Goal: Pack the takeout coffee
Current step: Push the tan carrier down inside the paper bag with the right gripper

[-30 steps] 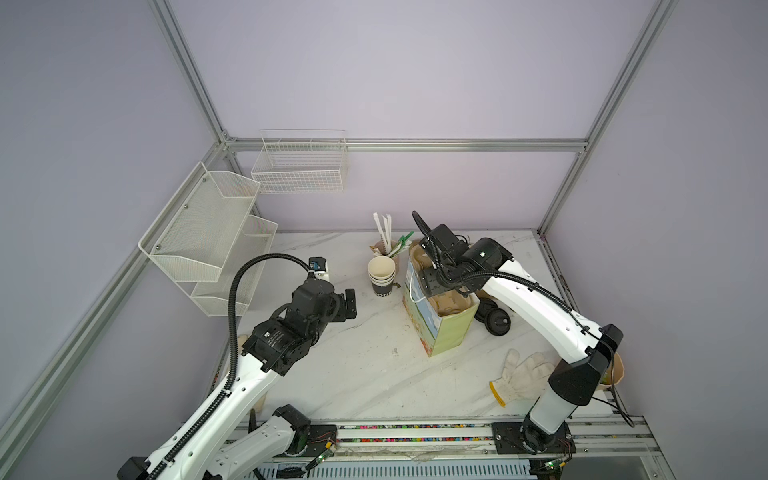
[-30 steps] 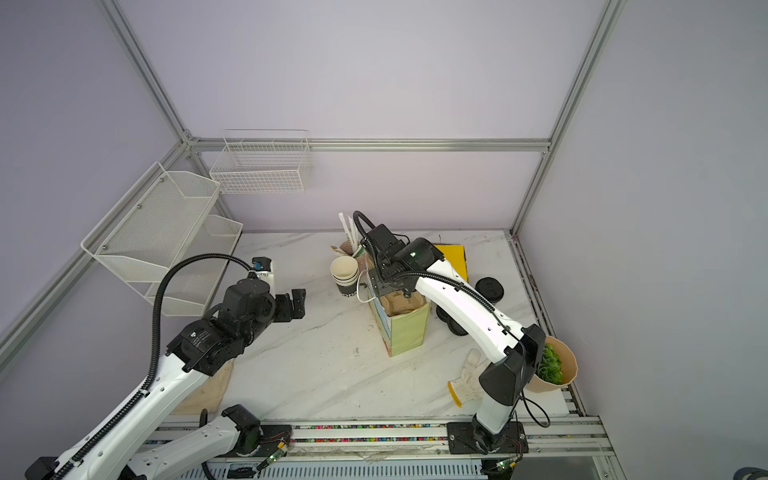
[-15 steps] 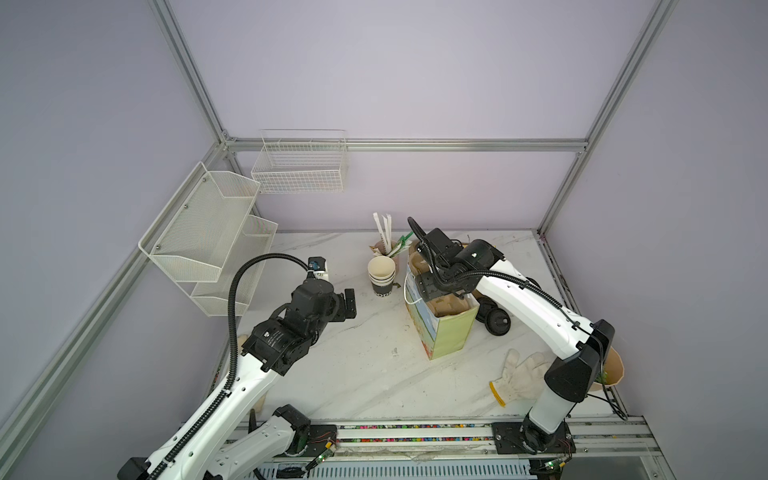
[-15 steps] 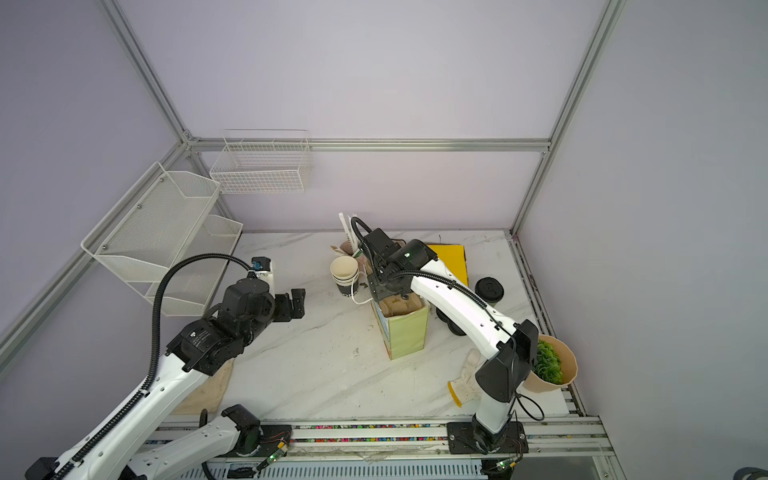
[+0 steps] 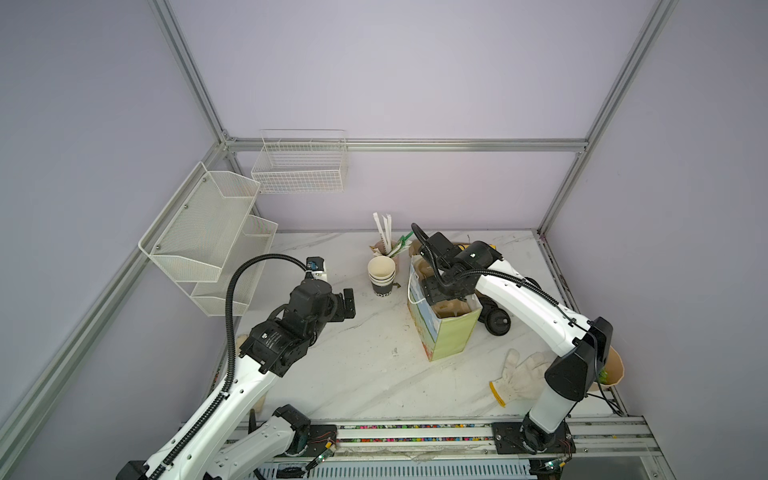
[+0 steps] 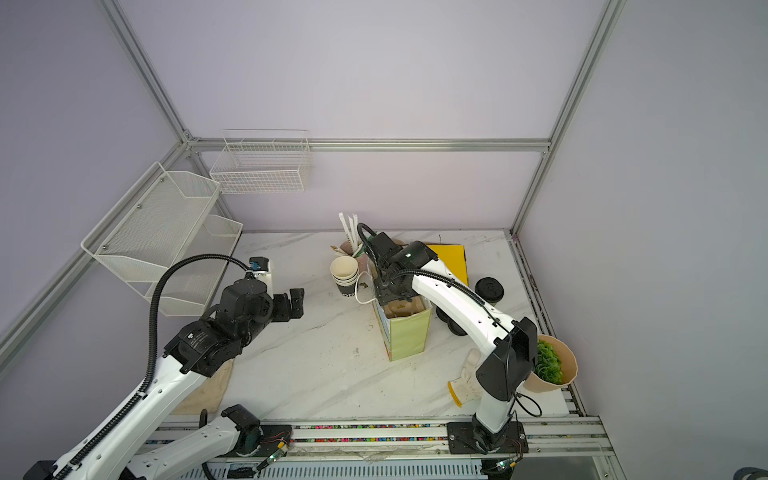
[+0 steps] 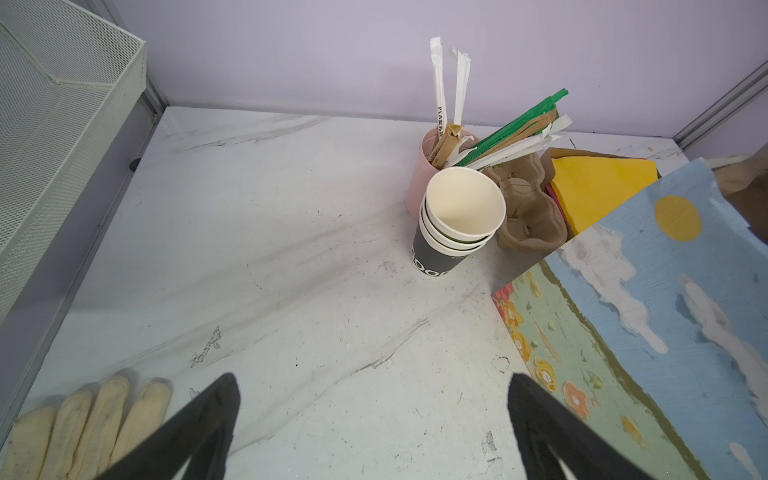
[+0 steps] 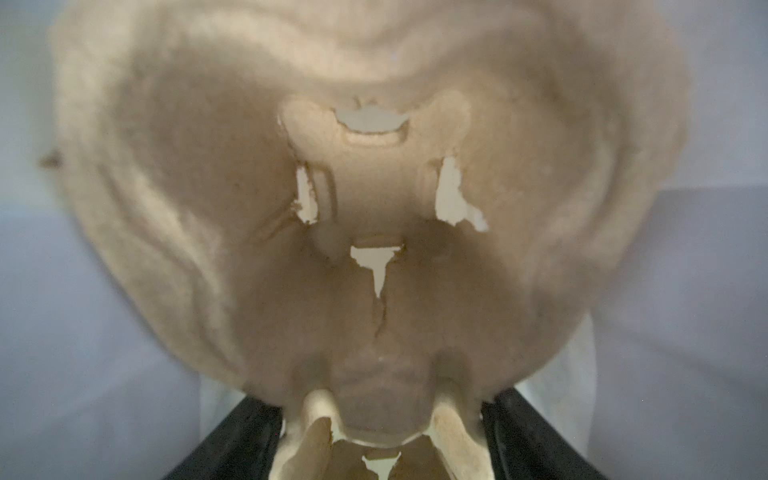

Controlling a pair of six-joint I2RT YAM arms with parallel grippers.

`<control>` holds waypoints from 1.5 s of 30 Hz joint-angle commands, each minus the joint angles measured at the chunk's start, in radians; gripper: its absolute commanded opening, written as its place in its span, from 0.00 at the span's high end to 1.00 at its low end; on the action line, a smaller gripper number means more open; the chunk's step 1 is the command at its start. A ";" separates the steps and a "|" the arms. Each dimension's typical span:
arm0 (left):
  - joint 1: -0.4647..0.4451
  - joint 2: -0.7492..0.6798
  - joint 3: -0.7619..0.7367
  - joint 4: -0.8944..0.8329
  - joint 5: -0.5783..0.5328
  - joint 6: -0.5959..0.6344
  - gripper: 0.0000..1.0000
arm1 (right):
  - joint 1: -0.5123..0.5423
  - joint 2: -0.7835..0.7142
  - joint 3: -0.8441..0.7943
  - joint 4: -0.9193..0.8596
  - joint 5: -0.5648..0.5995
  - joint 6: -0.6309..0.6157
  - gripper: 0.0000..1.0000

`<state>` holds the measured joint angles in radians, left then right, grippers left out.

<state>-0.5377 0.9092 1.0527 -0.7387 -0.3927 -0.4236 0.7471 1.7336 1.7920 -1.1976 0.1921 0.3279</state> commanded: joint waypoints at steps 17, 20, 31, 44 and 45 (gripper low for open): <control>0.004 -0.019 0.018 0.011 0.005 0.022 0.00 | -0.032 -0.019 -0.122 0.031 -0.070 -0.023 0.24; 0.005 -0.018 0.018 0.010 0.005 0.022 0.00 | -0.036 -0.024 -0.146 0.041 -0.080 -0.026 0.24; 0.006 -0.007 0.019 0.008 0.003 0.023 0.00 | -0.052 -0.038 -0.239 0.104 -0.125 -0.034 0.24; 0.008 0.003 0.021 0.006 0.001 0.023 0.00 | -0.066 -0.046 -0.354 0.187 -0.159 -0.043 0.24; 0.009 0.004 0.020 0.005 0.002 0.023 0.00 | -0.068 -0.048 -0.360 0.190 -0.162 -0.043 0.24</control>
<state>-0.5365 0.9169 1.0527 -0.7422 -0.3927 -0.4229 0.6868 1.7252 1.4544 -1.0145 0.0414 0.2993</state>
